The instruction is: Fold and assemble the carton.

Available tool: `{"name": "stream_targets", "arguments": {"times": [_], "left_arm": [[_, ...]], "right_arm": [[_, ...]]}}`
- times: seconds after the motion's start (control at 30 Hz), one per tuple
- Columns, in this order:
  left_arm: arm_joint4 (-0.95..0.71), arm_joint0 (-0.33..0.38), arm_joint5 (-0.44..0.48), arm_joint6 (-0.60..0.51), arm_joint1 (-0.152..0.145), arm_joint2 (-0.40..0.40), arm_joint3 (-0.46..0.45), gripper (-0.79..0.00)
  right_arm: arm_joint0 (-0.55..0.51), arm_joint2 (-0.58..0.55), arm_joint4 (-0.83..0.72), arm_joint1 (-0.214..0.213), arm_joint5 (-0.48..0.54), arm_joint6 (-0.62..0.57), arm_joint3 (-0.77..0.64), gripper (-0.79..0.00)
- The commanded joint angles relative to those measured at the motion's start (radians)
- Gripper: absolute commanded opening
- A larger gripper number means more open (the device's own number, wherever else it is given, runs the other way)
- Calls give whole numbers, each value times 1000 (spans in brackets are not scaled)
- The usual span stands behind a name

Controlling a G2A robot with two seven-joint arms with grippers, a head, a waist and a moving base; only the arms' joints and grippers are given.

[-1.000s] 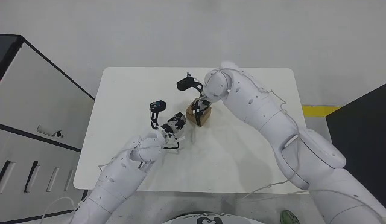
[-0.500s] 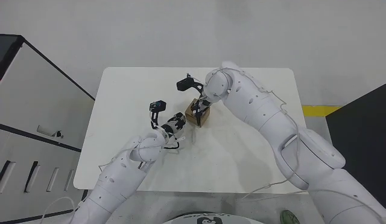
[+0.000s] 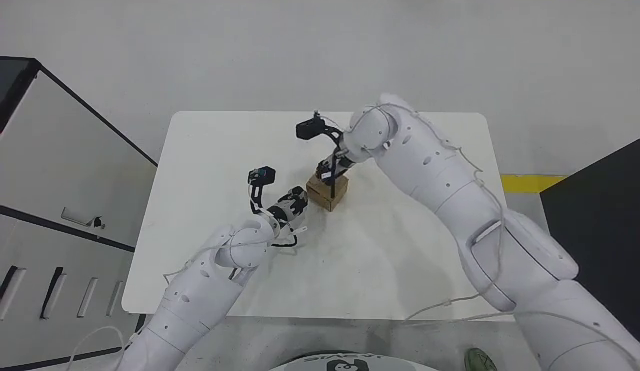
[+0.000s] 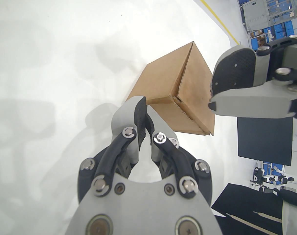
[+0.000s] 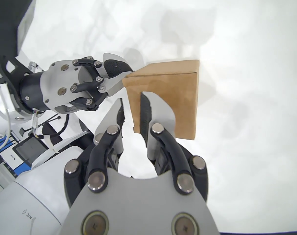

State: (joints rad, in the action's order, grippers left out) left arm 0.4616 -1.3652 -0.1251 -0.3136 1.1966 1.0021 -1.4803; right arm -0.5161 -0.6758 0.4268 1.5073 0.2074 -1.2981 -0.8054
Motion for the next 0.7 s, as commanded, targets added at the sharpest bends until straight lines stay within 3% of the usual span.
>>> {"name": "stream_targets", "arguments": {"times": [0.0, 0.27, 0.37, 0.67], "left_arm": [[0, 0, 0, 0, 0, 0, 0, -785], [0, 0, 0, 0, 0, 0, 0, -785], [0, 0, 0, 0, 0, 0, 0, -785], [0, 0, 0, 0, 0, 0, 0, -785]], "right_arm": [[-2, -39, -27, -15, 24, -2, -3, 0], [-88, -286, -227, -112, 179, -47, -55, 0], [-153, -387, -367, -148, 220, -95, -110, 0], [-160, -392, -371, -149, 221, -79, -112, 0]]}}
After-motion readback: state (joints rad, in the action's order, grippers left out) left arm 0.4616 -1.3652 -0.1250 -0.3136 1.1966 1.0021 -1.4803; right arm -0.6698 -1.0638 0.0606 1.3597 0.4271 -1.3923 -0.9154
